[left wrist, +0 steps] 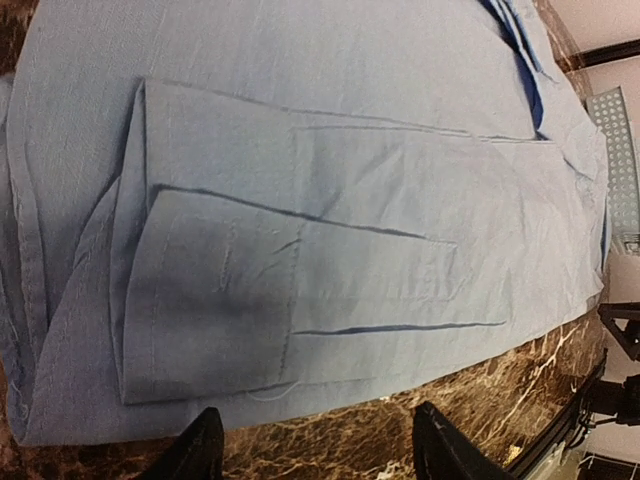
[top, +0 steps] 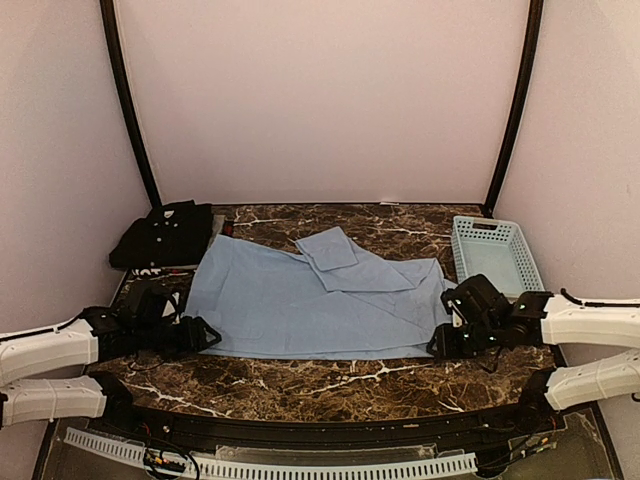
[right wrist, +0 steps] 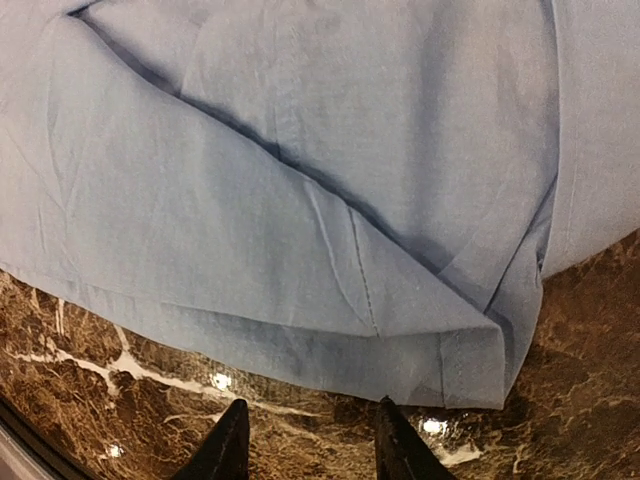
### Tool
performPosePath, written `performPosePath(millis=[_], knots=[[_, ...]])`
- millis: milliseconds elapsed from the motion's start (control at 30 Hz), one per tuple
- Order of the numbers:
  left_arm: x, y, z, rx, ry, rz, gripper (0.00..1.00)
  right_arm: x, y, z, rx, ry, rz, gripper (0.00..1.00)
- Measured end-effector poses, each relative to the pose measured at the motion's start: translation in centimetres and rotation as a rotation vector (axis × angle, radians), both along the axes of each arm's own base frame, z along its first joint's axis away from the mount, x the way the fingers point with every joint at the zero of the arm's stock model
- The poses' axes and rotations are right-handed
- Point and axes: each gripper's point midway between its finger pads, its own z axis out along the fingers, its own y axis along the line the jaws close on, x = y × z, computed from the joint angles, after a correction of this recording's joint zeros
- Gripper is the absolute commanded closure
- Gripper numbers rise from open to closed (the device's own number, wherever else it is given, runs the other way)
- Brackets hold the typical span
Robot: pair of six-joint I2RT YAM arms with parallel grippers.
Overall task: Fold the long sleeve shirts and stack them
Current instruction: Move the 1/3-folded shirt to the center of the board.
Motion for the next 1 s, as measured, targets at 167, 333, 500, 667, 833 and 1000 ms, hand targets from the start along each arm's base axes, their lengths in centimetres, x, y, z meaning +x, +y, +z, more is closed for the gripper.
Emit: performPosePath(millis=[167,333,500,667,833,1000], knots=[[2.3,-0.6,3.1,0.001,-0.102,-0.003,0.34,2.9,1.3,2.9,-0.025,-0.085,0.003,0.52],[6.4,-1.7,3.9,0.093,-0.141,-0.025,0.33,7.6,3.0,3.0,-0.117,-0.120,0.017,0.52],[9.8,-2.8,2.3,0.197,-0.131,-0.072,0.33,11.0,2.8,0.6,-0.206,-0.098,0.023,0.53],[11.0,-3.5,-0.6,0.259,-0.075,-0.124,0.37,11.5,2.6,-1.7,-0.245,-0.065,0.052,0.54],[10.5,-3.5,-1.4,0.239,-0.082,-0.128,0.39,11.0,2.7,-1.9,-0.201,-0.093,0.047,0.55],[8.2,-3.5,-1.5,0.194,-0.104,-0.107,0.39,8.5,2.5,-2.0,-0.170,-0.100,0.042,0.55]])
